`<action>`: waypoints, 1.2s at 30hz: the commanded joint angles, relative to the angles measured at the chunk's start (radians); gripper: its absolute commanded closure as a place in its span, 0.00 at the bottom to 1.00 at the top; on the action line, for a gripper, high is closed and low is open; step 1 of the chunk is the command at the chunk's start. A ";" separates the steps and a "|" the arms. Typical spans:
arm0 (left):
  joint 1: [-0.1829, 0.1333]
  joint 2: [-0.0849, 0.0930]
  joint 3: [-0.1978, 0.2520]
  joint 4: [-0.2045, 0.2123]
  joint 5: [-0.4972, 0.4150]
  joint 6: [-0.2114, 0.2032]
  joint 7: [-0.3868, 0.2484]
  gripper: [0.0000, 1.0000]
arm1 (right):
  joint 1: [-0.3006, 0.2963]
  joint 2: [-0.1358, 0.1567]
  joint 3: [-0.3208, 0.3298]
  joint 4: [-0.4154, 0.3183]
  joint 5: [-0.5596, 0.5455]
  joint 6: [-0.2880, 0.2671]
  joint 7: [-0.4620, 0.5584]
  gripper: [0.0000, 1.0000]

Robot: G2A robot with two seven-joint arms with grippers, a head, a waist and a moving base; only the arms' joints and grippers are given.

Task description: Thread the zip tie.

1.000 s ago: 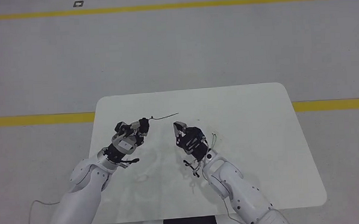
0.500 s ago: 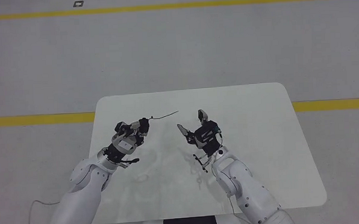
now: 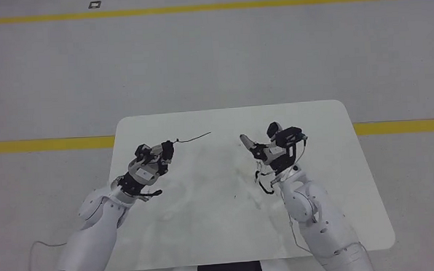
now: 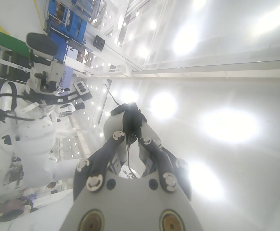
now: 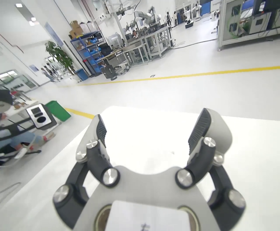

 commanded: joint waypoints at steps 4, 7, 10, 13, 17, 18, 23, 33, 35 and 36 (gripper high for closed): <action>-0.007 0.001 -0.009 0.025 -0.031 -0.004 -0.063 1.00 | 0.011 0.002 0.037 0.004 0.247 -0.064 0.119 0.00; -0.007 0.001 -0.009 0.025 -0.031 -0.004 -0.063 1.00 | 0.011 0.002 0.037 0.004 0.247 -0.064 0.119 0.00; -0.007 0.001 -0.009 0.025 -0.031 -0.004 -0.063 1.00 | 0.011 0.002 0.037 0.004 0.247 -0.064 0.119 0.00; -0.008 0.001 -0.006 0.021 -0.026 -0.007 -0.046 1.00 | 0.011 0.002 0.037 0.004 0.247 -0.064 0.119 0.00; -0.004 0.003 -0.015 0.013 -0.031 0.000 -0.050 1.00 | 0.004 0.002 0.072 -0.003 0.336 -0.044 0.105 0.00; -0.006 0.003 -0.023 0.013 -0.032 -0.004 -0.050 1.00 | 0.004 0.004 0.089 -0.007 0.361 -0.043 0.113 0.00; -0.030 0.002 -0.032 0.020 -0.066 -0.013 -0.040 1.00 | 0.002 0.007 0.136 -0.024 0.473 -0.042 0.126 0.00; -0.110 -0.010 0.024 0.054 -0.144 0.029 -0.069 1.00 | -0.003 0.009 0.162 -0.047 0.561 -0.060 0.141 0.00; -0.115 -0.010 0.028 0.060 -0.142 0.028 -0.070 1.00 | -0.003 0.009 0.162 -0.047 0.561 -0.060 0.141 0.00; -0.115 -0.010 0.028 0.060 -0.142 0.028 -0.070 1.00 | -0.003 0.009 0.162 -0.047 0.561 -0.060 0.141 0.00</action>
